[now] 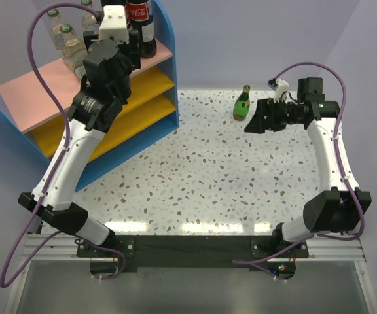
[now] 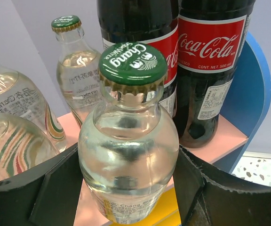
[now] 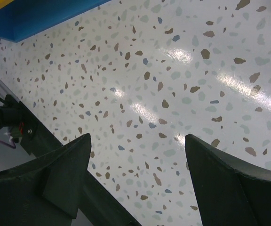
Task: Place and organize the beverage onto the shelf
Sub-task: Place the drink on the shelf.
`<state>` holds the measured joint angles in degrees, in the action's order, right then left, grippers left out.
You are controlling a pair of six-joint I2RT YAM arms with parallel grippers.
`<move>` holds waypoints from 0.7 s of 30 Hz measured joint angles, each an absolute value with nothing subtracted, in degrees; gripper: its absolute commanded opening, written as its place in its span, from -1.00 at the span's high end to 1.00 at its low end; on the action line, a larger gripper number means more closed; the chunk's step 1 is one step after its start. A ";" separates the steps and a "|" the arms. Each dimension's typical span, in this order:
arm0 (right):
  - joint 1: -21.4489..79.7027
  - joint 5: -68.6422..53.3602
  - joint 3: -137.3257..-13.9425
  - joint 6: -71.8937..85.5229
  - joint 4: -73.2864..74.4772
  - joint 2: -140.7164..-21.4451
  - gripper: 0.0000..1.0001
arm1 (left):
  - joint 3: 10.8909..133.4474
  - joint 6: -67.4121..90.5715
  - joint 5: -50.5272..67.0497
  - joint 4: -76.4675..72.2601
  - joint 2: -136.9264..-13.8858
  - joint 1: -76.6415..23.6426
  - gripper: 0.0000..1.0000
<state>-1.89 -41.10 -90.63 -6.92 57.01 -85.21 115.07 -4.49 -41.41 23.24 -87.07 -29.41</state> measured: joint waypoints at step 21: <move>-2.13 -41.12 -90.63 -6.94 57.01 -86.00 -0.68 | 113.38 -2.09 -35.31 23.68 -87.05 -24.53 1.00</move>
